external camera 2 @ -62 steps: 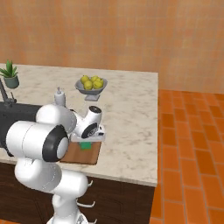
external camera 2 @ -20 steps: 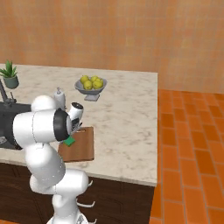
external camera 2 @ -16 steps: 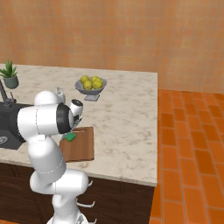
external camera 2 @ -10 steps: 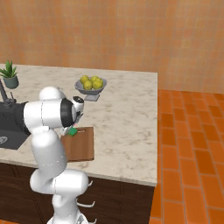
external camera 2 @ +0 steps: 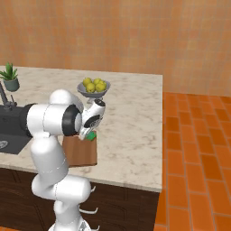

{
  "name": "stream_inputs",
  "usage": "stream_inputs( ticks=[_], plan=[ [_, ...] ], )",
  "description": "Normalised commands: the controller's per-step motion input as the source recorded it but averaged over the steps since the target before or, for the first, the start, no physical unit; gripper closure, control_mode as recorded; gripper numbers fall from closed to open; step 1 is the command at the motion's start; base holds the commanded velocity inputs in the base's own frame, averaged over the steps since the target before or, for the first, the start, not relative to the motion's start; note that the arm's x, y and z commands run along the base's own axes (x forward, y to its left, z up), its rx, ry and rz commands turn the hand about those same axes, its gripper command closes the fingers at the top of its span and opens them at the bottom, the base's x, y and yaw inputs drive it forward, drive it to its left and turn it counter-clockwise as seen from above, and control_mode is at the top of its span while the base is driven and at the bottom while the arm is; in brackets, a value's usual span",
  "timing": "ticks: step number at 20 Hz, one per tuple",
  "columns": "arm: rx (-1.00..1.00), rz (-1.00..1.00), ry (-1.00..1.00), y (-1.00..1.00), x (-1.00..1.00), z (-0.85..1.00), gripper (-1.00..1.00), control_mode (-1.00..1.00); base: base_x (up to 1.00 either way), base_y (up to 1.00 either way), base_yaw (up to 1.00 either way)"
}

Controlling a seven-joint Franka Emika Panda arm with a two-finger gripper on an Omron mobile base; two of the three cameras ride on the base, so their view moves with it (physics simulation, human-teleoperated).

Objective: Pick up the sponge from the counter and clean the cutting board by briefly scrubbing or pressing down on the cutting board. Once finished, release the sponge.

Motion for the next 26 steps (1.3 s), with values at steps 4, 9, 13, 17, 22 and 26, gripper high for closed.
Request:
stream_inputs(
  ticks=[4, 9, 13, 17, 22, 26],
  plan=[
    [-0.01, 0.03, 0.10, -1.00, 0.07, 0.13, 1.00, -1.00, 0.00, 0.00, 0.00],
    [-0.06, 0.01, 0.18, -0.87, 0.53, 0.00, 1.00, -1.00, 0.00, 0.00, 0.00],
    [-0.15, 0.00, 0.08, -0.16, 0.40, 0.00, -1.00, -1.00, 0.00, 0.00, 0.00],
    [-0.21, 0.00, 0.00, 0.00, 0.01, 0.00, -1.00, -1.00, 0.00, 0.00, 0.00],
    [-0.12, 0.00, -0.02, 0.00, -0.15, 0.07, -1.00, -1.00, 0.00, 0.00, 0.00],
    [0.01, 0.00, -0.06, 0.00, -0.67, 0.60, -1.00, -1.00, 0.00, 0.00, 0.00]
  ],
)
